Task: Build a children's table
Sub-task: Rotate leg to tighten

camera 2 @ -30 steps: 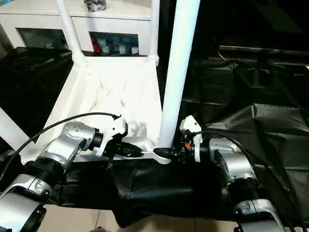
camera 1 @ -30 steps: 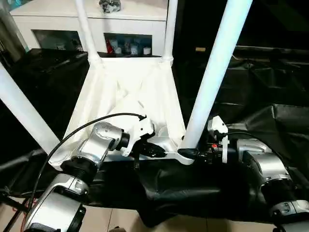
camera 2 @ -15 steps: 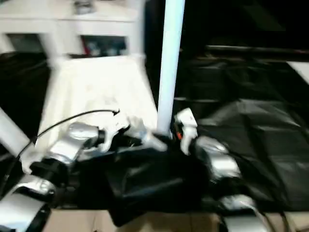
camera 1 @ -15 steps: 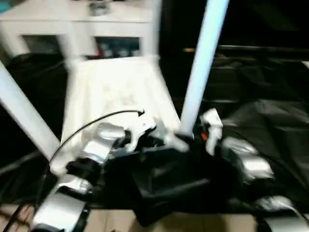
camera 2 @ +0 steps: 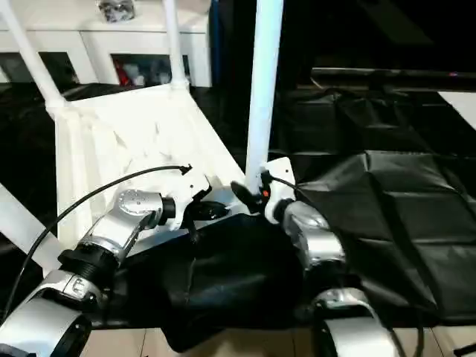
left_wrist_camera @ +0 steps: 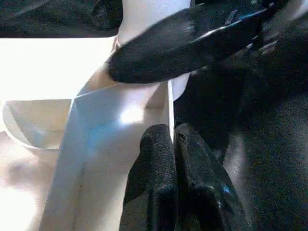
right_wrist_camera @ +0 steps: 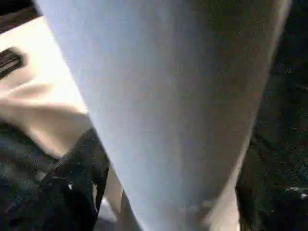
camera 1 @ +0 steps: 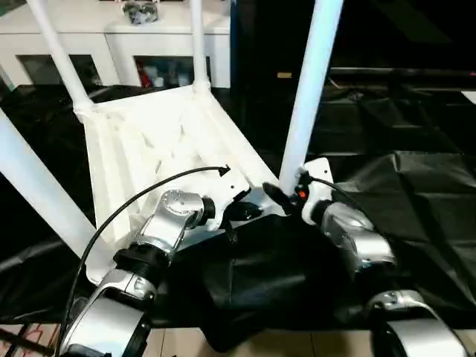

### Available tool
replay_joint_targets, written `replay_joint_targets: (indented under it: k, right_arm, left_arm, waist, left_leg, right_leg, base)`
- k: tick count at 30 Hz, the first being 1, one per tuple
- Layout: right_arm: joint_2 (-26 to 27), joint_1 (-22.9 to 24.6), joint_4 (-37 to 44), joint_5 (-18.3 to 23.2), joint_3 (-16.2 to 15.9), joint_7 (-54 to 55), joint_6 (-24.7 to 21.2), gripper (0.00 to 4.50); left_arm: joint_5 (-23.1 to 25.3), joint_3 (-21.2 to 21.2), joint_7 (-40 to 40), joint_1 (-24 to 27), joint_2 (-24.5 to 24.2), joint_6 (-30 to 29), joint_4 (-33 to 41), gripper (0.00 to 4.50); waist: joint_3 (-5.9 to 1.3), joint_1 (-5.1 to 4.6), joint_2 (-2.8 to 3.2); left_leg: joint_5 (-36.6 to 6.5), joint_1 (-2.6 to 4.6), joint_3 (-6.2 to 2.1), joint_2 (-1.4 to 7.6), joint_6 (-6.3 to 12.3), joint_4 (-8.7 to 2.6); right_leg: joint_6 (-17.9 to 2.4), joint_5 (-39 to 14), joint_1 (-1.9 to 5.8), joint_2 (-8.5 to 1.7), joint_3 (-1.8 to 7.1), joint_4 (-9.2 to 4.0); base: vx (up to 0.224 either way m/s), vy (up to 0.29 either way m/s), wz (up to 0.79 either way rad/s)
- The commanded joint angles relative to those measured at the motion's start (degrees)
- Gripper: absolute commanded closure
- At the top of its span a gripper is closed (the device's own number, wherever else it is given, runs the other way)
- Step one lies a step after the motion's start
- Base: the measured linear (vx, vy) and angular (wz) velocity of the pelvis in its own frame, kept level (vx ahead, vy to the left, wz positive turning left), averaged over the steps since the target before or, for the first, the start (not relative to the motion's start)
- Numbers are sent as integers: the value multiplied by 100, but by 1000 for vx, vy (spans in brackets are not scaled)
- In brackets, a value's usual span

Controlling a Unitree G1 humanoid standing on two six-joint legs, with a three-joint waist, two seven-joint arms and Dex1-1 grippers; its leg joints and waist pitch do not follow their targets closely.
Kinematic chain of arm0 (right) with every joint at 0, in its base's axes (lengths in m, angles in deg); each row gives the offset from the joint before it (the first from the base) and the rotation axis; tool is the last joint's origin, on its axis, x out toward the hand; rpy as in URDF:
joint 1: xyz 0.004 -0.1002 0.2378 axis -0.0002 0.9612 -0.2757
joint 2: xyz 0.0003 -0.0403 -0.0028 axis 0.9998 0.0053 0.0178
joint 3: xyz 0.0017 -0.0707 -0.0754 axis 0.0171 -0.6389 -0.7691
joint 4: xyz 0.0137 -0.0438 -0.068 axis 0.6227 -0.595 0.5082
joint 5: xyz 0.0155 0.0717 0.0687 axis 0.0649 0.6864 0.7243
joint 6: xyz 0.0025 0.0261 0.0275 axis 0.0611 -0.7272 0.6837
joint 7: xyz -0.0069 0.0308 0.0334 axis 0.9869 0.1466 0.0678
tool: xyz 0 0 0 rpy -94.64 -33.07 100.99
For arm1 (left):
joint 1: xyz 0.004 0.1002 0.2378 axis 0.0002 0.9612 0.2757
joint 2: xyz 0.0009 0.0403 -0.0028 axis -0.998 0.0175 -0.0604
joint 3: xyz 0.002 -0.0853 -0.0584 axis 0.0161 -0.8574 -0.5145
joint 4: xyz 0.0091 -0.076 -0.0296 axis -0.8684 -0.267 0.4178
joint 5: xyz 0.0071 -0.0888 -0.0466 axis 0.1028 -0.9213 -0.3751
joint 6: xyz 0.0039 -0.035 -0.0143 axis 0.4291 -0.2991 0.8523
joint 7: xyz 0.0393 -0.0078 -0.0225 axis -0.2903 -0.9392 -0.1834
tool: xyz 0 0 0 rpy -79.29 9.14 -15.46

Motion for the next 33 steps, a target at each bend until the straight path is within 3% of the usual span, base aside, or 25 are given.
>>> replay_joint_targets:
  k: [1,5,8,10,13,17,18,21,27,33]
  right_arm:
    - [-246,386,410,161,-380,-1049,-176,94]
    - [-702,636,828,315,-395,-1720,-282,94]
    - [-1144,818,1074,428,-324,-2143,-385,94]
    - [-1259,863,1132,453,-301,-2250,-416,94]
    - [-1968,1080,1321,674,116,-2584,-637,94]
    - [-2204,1130,1317,808,379,-2583,-724,94]
    - [-2295,1156,1330,891,517,-2540,-749,94]
    - [-2340,1152,1304,969,711,-2375,-754,94]
    - [-2094,1072,1211,892,910,-1541,-647,94]
    - [-1278,711,728,676,1106,93,-331,94]
  left_arm:
    - [-100,163,234,-68,35,189,45,450]
    - [-72,146,355,-95,-50,266,-18,450]
    - [-110,161,608,-93,-145,400,-37,450]
    - [-129,173,681,-91,-171,435,-40,450]
    - [-219,270,1199,-44,-370,580,26,450]
    - [-237,317,1405,-15,-452,656,61,450]
    - [-252,340,1530,0,-492,706,68,450]
    - [-276,366,1686,21,-540,772,92,450]
    - [-478,417,2155,113,-642,816,280,450]
    - [-664,459,2571,309,-767,588,600,450]
  waist:
    - [-330,36,-32]
    - [-317,165,-48]
    - [-303,185,-75]
    - [-305,197,-79]
    - [-315,225,-90]
    - [-326,224,-95]
    - [-323,221,-71]
    - [-326,213,-77]
    - [-343,229,-65]
    - [-343,215,-72]
  left_leg:
    - [-968,-6,82,8,542,-304]
    - [-1022,-1,93,31,581,-307]
    - [-1154,6,95,17,514,-313]
    - [-1122,-12,90,25,516,-312]
    - [-989,-20,85,22,570,-297]
    - [-829,-51,89,9,637,-275]
    - [-844,-56,85,8,633,-278]
    - [-846,-48,86,13,625,-273]
    - [-683,-29,97,18,593,-265]
    - [-732,1,103,29,396,-291]
  right_leg:
    - [-1468,-498,332,-199,191,-350]
    - [-1470,-636,329,-204,186,-349]
    - [-1337,-1088,319,-206,182,-403]
    - [-1318,-1093,324,-211,187,-390]
    - [-1273,-1017,337,-211,186,-388]
    - [-1356,-812,337,-204,162,-360]
    - [-1352,-867,337,-207,157,-367]
    - [-1337,-987,328,-209,155,-379]
    - [-1461,-585,317,-198,162,-320]
    - [-1432,-755,289,-208,175,-310]
  base:
    - [0,0,0]
    - [0,0,0]
    - [0,0,0]
    - [0,0,0]
    - [0,0,0]
    - [0,0,0]
    - [0,0,0]
    - [0,0,0]
    - [0,0,0]
    - [0,0,0]
